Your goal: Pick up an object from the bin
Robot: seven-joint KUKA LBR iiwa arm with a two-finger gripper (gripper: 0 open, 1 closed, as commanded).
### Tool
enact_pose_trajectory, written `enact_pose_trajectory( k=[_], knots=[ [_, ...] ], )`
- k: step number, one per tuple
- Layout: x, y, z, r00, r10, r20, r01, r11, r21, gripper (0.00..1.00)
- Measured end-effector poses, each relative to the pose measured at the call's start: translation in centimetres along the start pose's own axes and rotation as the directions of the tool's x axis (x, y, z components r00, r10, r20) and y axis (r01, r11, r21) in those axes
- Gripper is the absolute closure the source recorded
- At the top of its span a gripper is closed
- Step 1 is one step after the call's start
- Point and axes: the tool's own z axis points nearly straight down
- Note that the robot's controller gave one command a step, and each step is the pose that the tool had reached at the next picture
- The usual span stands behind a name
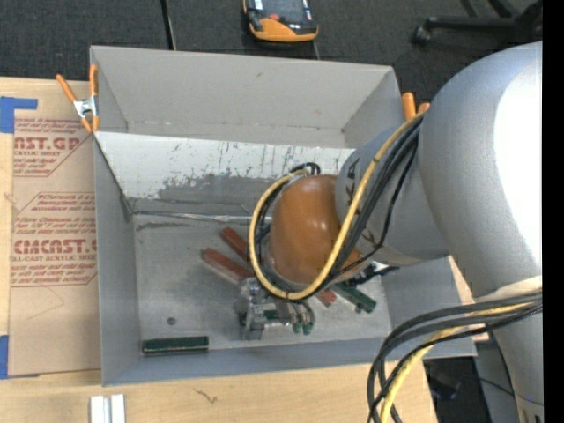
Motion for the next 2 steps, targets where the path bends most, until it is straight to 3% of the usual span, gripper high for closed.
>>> enact_pose_trajectory(
  k=[2],
  knots=[
    [0.22,-0.03,-0.73,1.0,0.0,-0.008,0.0,1.0,0.001,1.0]
  ],
)
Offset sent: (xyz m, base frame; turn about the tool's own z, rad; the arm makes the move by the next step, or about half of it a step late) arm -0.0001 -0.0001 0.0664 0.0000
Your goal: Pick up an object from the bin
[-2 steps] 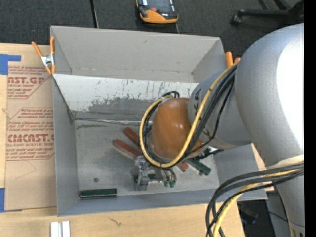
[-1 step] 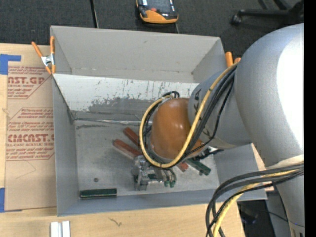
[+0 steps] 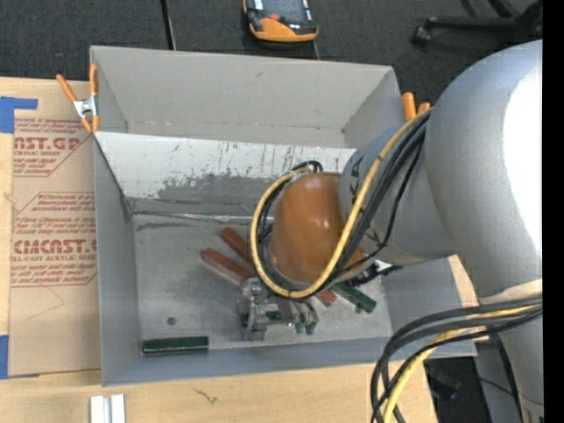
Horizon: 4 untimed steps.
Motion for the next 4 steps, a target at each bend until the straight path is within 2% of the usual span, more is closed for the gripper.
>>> enact_pose_trajectory(
  k=[2,4],
  knots=[
    [-0.2,0.0,-3.3,1.0,0.0,0.009,0.0,1.0,-0.001,1.0],
    [0.0,0.0,-5.2,1.0,0.0,0.007,0.0,1.0,-0.001,1.0]
  ],
)
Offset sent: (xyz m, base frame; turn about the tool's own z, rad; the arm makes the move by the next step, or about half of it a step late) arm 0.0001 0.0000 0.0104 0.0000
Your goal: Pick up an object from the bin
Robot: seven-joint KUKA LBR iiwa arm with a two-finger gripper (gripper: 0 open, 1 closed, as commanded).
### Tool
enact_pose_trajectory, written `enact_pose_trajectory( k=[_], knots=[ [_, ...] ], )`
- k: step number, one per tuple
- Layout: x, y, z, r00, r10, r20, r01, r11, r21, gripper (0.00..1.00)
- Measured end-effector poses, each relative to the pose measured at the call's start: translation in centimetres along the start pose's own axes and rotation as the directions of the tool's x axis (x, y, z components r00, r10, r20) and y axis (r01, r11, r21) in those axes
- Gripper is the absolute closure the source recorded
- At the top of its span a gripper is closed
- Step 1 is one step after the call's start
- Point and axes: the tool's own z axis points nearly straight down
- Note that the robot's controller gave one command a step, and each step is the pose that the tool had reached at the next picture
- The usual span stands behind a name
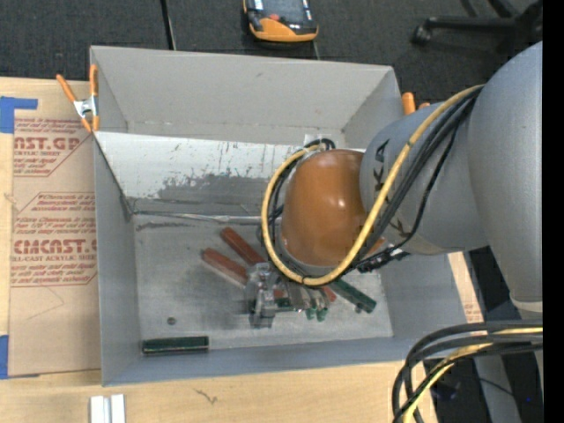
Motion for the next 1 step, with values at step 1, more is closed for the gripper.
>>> enact_pose_trajectory(
  k=[1],
  knots=[
    [0.01,0.0,-1.26,1.0,0.0,-0.001,0.0,1.0,0.0,1.0]
  ],
)
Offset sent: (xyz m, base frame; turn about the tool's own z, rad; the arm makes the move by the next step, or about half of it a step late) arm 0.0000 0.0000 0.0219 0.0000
